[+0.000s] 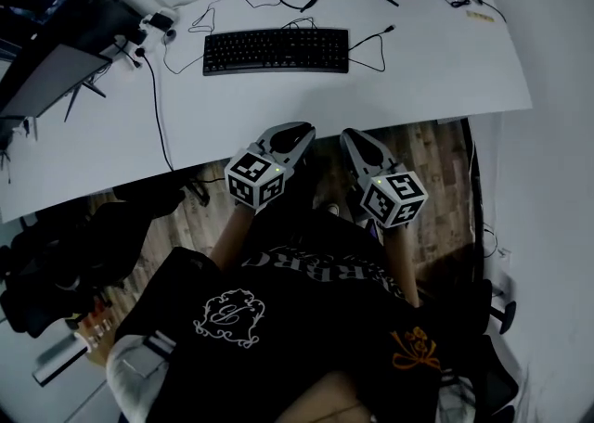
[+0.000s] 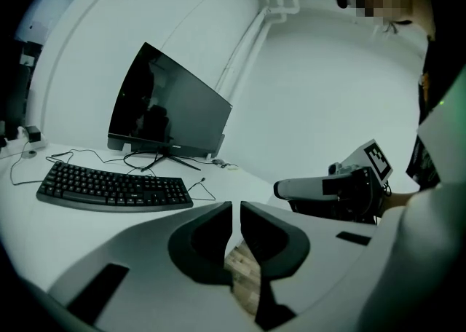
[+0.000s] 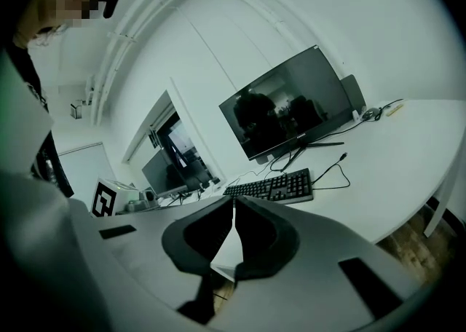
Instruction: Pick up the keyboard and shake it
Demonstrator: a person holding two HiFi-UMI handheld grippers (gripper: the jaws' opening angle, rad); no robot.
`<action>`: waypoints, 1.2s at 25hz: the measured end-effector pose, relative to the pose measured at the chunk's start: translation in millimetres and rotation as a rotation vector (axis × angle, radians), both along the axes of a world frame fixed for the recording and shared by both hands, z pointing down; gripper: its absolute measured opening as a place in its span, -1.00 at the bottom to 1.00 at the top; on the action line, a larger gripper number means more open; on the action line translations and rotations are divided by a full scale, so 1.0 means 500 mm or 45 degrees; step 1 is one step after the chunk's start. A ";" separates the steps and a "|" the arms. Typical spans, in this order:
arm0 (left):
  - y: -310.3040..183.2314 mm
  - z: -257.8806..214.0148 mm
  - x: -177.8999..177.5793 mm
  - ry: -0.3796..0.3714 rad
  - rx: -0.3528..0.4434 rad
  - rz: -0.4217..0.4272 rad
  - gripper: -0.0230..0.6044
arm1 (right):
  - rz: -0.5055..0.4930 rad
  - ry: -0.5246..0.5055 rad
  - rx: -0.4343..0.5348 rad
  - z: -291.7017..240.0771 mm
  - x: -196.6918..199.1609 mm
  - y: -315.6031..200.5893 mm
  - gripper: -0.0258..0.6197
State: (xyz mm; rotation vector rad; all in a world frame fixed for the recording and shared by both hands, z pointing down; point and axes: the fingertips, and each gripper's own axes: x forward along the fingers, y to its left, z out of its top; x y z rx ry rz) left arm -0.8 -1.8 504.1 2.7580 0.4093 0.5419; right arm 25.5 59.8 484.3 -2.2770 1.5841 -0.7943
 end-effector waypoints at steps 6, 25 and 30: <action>0.082 -0.032 -0.098 0.036 0.019 -0.029 -0.79 | -0.045 0.035 0.044 -0.029 -0.093 0.075 -0.88; 0.229 -0.083 -0.288 0.129 -0.009 -0.052 -0.79 | -0.121 0.215 0.054 -0.079 -0.280 0.194 -0.88; 0.239 -0.101 -0.302 0.160 -0.003 -0.041 -0.79 | -0.122 0.235 0.075 -0.094 -0.292 0.199 -0.88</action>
